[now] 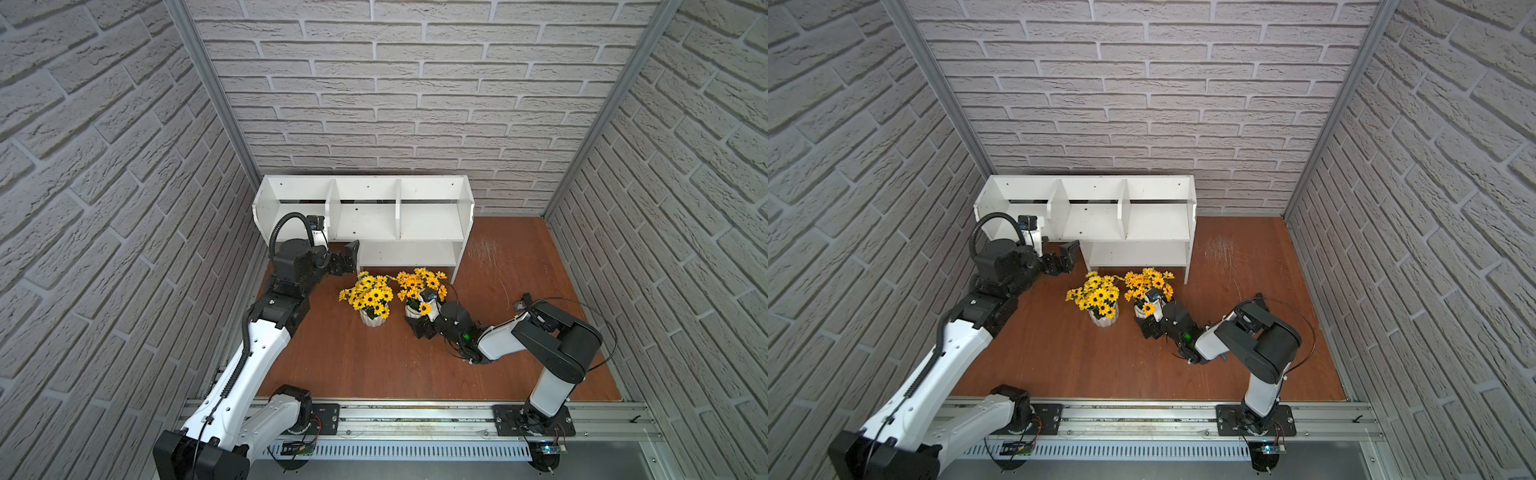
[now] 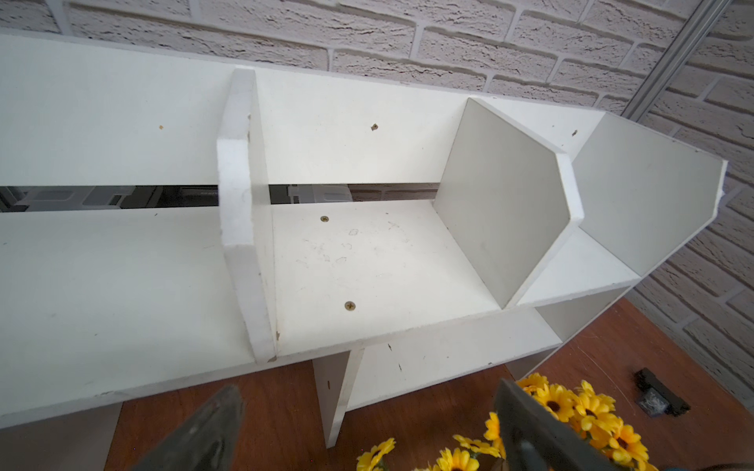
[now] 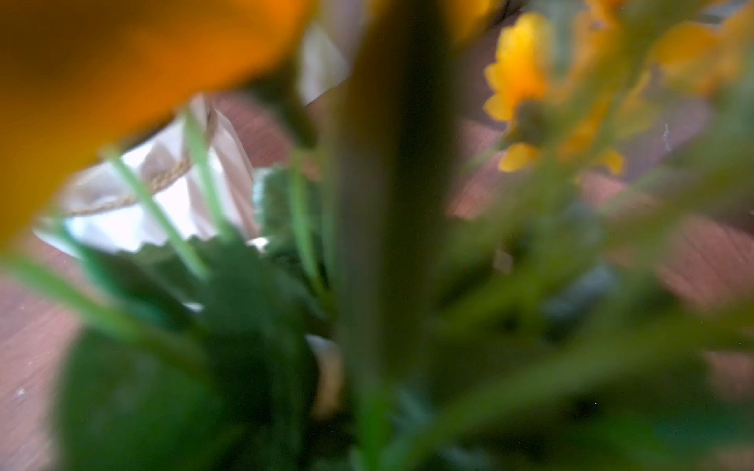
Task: Take the sunflower pots off the shelves
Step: Place the sunflower pot at the center of the board.
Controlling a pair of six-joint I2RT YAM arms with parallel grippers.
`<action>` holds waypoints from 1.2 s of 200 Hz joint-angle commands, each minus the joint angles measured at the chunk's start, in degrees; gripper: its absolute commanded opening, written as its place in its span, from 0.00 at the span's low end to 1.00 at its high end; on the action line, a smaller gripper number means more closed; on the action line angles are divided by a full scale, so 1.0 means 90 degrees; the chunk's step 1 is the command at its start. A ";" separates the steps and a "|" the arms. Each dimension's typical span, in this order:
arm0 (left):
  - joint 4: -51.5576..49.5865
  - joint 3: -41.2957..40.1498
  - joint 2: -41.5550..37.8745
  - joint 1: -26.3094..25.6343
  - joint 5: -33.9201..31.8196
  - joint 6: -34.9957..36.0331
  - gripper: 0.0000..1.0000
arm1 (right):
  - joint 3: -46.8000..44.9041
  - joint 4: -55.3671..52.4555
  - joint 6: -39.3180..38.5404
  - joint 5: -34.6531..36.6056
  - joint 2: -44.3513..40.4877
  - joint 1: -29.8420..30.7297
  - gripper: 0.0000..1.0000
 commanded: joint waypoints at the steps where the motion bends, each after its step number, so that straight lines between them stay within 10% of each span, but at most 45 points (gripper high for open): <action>1: 0.0286 -0.0001 -0.0080 0.0054 0.0067 0.0006 0.98 | 0.0006 -0.0173 0.0041 0.0061 0.0018 0.0073 1.00; 101: 0.0222 0.0040 -0.0121 0.0054 0.0076 0.0016 0.98 | -0.0135 -0.0693 -0.0059 0.0197 -0.1097 0.0137 1.00; 240: 0.0101 0.0180 -0.0049 0.0048 0.0078 0.0034 0.98 | 0.1141 -0.4379 -0.0480 0.0013 -0.4018 0.0241 1.00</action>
